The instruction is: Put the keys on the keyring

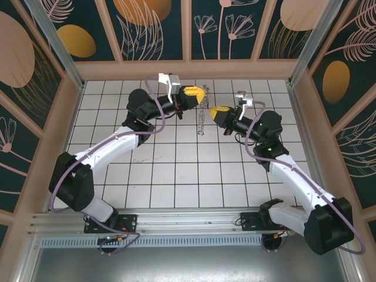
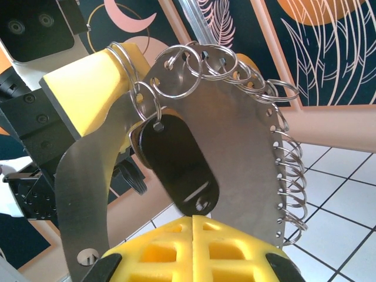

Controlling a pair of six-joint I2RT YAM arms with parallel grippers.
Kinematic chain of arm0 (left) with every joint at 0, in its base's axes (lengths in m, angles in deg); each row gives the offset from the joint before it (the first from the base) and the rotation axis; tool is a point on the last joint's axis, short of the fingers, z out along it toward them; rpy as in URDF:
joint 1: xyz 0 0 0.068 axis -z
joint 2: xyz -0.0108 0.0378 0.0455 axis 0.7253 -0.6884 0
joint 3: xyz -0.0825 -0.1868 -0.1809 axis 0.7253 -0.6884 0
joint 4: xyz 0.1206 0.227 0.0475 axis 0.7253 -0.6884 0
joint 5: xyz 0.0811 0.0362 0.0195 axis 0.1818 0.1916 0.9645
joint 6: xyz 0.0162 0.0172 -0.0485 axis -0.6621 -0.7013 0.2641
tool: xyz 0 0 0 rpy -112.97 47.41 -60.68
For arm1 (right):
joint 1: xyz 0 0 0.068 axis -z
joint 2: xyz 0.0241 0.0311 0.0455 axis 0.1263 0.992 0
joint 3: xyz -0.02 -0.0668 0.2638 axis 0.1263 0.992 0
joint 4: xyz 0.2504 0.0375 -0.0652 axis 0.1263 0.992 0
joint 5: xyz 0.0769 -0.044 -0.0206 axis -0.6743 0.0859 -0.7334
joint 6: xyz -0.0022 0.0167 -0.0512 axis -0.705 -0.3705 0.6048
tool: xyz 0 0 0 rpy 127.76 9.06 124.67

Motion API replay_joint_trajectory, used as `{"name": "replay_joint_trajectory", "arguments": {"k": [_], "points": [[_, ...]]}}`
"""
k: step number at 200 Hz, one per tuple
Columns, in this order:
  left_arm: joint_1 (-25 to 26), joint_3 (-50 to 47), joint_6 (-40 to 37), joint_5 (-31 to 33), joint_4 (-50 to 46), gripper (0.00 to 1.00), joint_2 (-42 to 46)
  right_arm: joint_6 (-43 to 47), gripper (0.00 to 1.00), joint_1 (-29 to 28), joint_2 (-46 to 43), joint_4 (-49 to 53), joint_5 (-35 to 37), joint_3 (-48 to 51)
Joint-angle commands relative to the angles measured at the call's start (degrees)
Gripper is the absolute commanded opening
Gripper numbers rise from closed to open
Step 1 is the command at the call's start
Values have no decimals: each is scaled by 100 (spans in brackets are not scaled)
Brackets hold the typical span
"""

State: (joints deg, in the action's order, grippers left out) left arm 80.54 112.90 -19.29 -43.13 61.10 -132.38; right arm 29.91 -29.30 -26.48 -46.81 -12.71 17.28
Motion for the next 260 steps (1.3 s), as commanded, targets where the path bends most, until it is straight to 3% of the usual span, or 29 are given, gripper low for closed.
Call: {"name": "replay_joint_trajectory", "arguments": {"k": [1, 40, 54, 72, 137, 204, 260], "points": [[-30, -29, 138, 59, 431, 0, 35, 203, 0, 57, -343, 77, 188, -79], [-37, 7, 300, 73, 374, 0, -26, 326, 0, 117, -578, 449, 376, -338], [-33, -3, 416, 79, 436, 0, -52, 303, 14, 126, -538, 444, 359, -423], [-31, -28, 571, 67, 559, 0, -69, 254, 20, 123, -445, 357, 319, -512], [-36, -126, 1267, 30, 1235, 0, -227, -44, 24, 117, -77, -208, 188, -697], [-32, -447, 2397, 207, 2768, 0, -542, -255, 25, 127, -8, -497, 261, -649], [-55, -599, 2869, 383, 3624, 0, -709, -306, 31, 145, -157, -262, 893, -658]]}}
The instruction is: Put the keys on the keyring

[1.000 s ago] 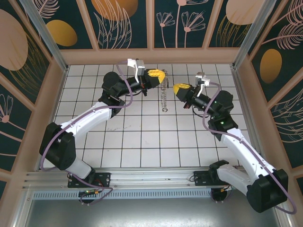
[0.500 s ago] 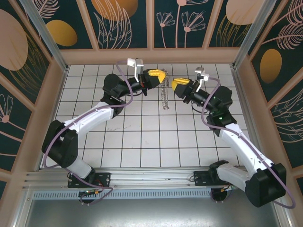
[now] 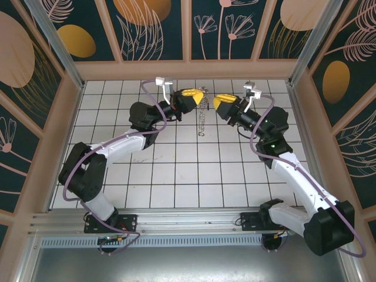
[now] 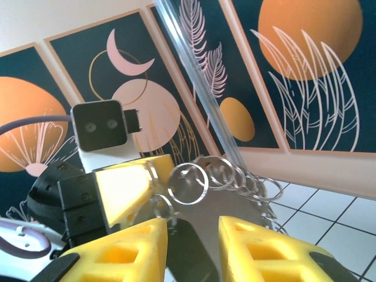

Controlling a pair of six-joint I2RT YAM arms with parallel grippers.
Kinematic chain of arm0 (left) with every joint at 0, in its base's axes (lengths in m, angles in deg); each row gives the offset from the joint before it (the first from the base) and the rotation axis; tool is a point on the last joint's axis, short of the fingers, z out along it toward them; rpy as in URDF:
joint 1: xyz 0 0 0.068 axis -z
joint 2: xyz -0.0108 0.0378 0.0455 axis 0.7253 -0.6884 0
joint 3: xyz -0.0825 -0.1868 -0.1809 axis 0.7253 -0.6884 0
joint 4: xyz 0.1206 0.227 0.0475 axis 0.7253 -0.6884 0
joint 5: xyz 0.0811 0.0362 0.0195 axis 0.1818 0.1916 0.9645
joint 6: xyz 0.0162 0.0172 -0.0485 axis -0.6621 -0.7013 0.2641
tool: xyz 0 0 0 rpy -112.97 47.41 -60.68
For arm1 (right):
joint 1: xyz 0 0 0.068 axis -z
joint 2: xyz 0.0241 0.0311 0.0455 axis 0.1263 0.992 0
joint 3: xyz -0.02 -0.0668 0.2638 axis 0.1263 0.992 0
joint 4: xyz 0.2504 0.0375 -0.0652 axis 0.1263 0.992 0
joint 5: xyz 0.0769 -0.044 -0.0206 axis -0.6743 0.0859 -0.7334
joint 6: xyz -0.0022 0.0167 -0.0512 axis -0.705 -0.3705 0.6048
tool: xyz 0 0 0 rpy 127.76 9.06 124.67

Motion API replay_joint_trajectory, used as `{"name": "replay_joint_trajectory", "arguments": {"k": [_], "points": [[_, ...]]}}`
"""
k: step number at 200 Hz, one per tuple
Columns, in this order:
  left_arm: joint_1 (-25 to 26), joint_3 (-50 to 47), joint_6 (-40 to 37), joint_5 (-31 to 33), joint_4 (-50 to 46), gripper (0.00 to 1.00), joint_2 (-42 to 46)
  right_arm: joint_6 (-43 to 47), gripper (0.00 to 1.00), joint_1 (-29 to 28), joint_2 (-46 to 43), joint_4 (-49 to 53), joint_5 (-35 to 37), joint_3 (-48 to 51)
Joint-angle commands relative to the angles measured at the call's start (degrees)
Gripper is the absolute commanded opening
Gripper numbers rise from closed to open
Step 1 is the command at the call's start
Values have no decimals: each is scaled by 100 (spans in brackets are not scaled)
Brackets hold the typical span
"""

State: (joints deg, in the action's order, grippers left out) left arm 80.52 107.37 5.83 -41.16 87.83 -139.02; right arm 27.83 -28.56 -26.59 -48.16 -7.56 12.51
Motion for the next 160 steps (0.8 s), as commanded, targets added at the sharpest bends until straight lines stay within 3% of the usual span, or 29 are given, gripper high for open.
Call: {"name": "replay_joint_trajectory", "arguments": {"k": [1, 69, 101, 160], "points": [[-49, -47, 365, 188, 954, 0, -50, -107, 32, 72, -144, -121, 386, -186], [-299, -212, 1213, 375, 2151, 0, -330, -427, 36, 148, -7, -400, 446, -136], [-440, -185, 1734, 353, 2725, 0, -598, -521, 36, 161, 90, -605, 152, -164], [-466, -102, 1932, 155, 2867, 0, -713, -768, 35, 156, 603, -1128, -541, -295]]}}
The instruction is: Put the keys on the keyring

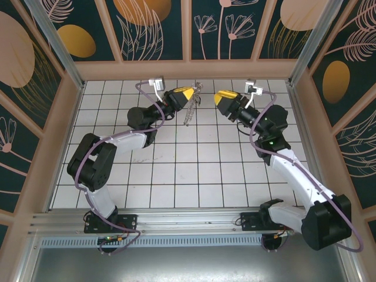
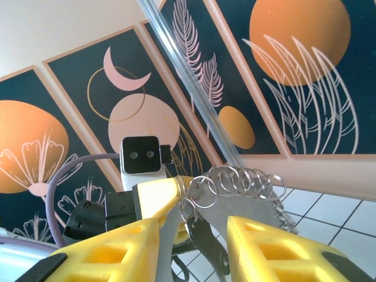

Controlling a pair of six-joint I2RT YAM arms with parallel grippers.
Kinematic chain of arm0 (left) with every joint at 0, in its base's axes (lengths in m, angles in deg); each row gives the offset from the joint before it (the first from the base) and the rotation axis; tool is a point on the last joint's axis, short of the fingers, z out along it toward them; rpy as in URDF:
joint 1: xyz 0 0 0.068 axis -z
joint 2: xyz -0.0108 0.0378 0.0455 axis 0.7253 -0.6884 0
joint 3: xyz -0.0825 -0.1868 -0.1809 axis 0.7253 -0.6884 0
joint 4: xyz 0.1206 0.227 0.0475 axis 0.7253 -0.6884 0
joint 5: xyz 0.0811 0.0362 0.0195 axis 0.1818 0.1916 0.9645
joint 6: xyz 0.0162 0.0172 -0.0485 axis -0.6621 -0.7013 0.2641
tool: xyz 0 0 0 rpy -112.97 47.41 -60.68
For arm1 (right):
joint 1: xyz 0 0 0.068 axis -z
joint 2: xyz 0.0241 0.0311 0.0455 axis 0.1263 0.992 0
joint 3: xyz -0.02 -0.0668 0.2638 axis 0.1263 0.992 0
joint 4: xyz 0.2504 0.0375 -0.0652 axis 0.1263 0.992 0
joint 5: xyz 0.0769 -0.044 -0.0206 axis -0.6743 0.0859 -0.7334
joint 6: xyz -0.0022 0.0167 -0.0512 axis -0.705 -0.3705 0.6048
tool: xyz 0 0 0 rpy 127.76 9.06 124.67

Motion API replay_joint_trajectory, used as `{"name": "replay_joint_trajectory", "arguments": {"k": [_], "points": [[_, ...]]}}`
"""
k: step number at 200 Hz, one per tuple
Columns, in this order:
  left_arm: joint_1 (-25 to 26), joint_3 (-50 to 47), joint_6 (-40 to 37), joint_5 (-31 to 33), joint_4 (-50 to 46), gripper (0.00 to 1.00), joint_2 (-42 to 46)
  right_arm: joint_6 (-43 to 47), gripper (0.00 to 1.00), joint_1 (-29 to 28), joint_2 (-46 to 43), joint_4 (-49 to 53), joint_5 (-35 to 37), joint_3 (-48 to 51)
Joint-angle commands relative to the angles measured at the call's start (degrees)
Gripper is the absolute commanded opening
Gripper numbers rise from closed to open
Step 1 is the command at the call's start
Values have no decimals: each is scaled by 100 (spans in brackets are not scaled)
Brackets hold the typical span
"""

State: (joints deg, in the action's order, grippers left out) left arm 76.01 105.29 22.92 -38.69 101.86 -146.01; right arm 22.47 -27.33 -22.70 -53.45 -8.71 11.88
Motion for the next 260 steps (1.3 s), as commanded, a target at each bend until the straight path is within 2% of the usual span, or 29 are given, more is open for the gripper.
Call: {"name": "replay_joint_trajectory", "arguments": {"k": [1, 85, 207, 260], "points": [[-16, 107, 230, -92, 1462, 0, -15, -236, 36, 36, 228, -607, -427, -232], [-16, 300, 408, -225, 1524, 0, -156, -541, 38, 13, 864, -1251, -767, -502], [-16, 363, 466, -208, 1553, 0, -174, -689, 39, -224, 1348, -1529, -952, -609], [-17, 388, 474, -209, 1552, 0, -181, -688, 33, -287, 1349, -1532, -989, -544]]}}
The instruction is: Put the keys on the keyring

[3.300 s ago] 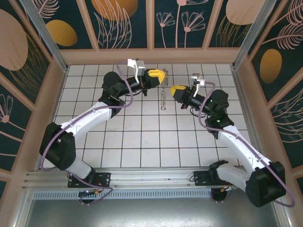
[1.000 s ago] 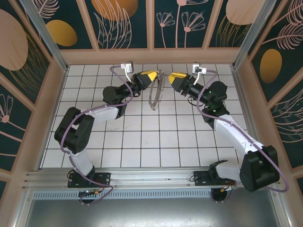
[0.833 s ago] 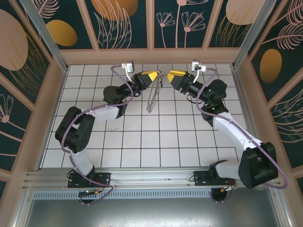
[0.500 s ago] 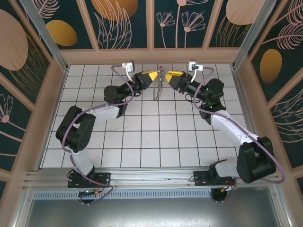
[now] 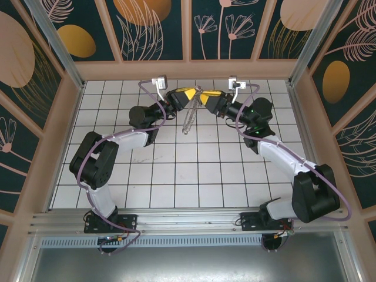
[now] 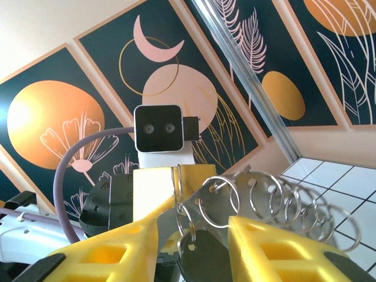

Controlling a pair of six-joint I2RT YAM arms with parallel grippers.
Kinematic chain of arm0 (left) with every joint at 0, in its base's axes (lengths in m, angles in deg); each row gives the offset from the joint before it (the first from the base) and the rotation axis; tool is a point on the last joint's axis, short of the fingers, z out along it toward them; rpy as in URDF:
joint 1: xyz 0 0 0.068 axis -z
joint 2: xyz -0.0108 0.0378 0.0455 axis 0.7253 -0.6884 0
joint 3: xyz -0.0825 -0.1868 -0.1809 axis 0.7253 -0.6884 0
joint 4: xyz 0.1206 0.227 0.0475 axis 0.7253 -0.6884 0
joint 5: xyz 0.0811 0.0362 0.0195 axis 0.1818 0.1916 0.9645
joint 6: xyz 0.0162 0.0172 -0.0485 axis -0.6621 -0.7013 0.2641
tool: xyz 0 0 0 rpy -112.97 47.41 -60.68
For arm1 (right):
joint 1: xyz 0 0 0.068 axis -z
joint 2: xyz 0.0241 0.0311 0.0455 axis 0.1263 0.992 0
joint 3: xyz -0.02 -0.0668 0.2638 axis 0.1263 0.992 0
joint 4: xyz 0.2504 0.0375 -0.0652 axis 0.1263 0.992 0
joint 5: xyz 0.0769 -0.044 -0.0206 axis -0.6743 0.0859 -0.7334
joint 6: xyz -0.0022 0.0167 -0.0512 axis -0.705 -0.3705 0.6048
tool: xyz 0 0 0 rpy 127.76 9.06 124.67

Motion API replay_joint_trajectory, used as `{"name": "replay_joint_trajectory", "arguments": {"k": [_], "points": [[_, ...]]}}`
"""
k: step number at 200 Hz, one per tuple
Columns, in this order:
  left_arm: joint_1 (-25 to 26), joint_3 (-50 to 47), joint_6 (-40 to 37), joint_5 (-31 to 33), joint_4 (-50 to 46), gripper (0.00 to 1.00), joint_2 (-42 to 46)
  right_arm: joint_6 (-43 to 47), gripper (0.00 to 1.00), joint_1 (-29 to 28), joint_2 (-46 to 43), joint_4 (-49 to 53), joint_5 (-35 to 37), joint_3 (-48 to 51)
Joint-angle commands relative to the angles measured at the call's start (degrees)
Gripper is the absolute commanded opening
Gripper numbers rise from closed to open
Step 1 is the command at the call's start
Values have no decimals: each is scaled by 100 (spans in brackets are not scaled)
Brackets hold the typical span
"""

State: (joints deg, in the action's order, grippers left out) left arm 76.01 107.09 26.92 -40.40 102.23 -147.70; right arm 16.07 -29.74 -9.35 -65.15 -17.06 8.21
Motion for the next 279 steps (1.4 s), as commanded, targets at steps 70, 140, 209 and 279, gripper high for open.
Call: {"name": "replay_joint_trajectory", "arguments": {"k": [70, 140, 209, 279], "points": [[-12, 200, 66, -38, 1512, 0, -6, -33, 1, -90, 71, -334, -229, -205], [-14, 233, 60, -39, 1512, 0, 12, -31, 0, -177, 127, -307, -226, -143], [-14, 275, 64, -14, 1519, 0, 46, 5, 0, -284, 74, -219, -159, 104], [-13, 280, 74, 5, 1508, 0, 56, 177, 21, -318, -77, 292, -150, 136]]}}
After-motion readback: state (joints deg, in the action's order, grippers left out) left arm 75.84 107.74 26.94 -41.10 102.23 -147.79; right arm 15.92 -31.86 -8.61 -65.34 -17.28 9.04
